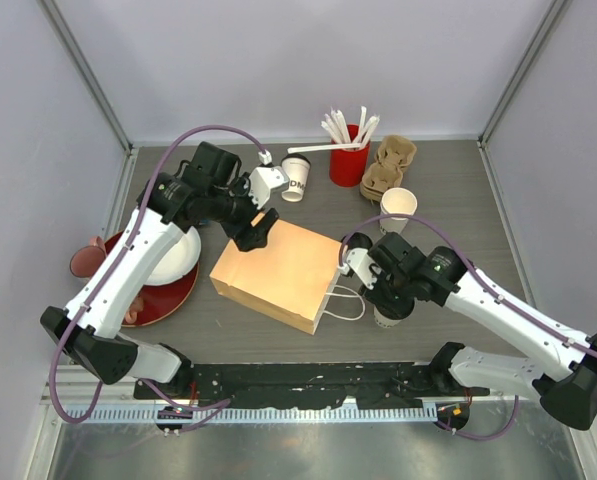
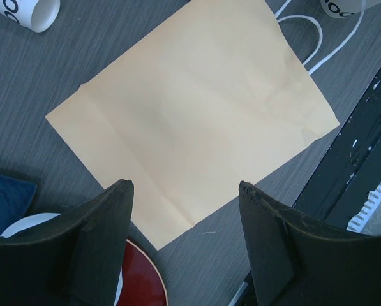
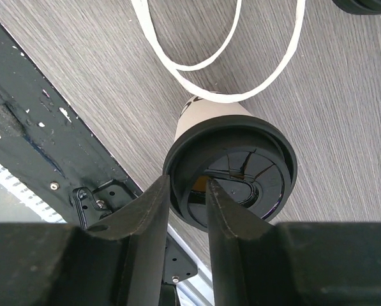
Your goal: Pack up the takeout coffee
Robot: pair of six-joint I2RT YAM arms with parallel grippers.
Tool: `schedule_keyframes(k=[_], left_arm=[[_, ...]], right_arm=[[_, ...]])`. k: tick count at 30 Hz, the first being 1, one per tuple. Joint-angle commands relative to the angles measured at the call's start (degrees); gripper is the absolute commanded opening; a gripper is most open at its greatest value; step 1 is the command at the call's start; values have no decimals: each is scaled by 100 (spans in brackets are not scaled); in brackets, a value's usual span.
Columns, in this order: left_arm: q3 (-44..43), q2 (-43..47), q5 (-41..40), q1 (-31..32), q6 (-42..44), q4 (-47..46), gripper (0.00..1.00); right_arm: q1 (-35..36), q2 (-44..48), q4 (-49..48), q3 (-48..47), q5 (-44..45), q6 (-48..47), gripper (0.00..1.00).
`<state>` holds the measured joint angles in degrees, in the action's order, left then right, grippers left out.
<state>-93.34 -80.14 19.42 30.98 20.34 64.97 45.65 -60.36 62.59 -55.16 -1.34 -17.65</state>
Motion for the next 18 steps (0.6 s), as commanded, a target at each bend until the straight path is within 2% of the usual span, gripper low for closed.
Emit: schedule_keyframes(k=[1, 4, 6, 8, 12, 15, 18], left_arm=[[-18, 86, 167, -31, 137, -37, 70], [-9, 112, 194, -40, 137, -37, 70], [-9, 121, 229, -40, 137, -20, 70], [17, 148, 264, -31, 137, -2, 71], [114, 183, 290, -40, 155, 7, 71], [141, 192, 334, -40, 41, -63, 71], [158, 183, 431, -40, -170, -159, 71]], right_arm=[[41, 94, -115, 119, 108, 51, 33], [49, 121, -177, 137, 73, 95, 21], [49, 156, -124, 23, 108, 156, 9], [49, 173, -45, -100, 458, 270, 1], [32, -45, 69, -258, 1432, 631, 1], [-169, -143, 69, -452, 1837, 640, 1], [-915, -99, 26, -768, 2024, 570, 1]])
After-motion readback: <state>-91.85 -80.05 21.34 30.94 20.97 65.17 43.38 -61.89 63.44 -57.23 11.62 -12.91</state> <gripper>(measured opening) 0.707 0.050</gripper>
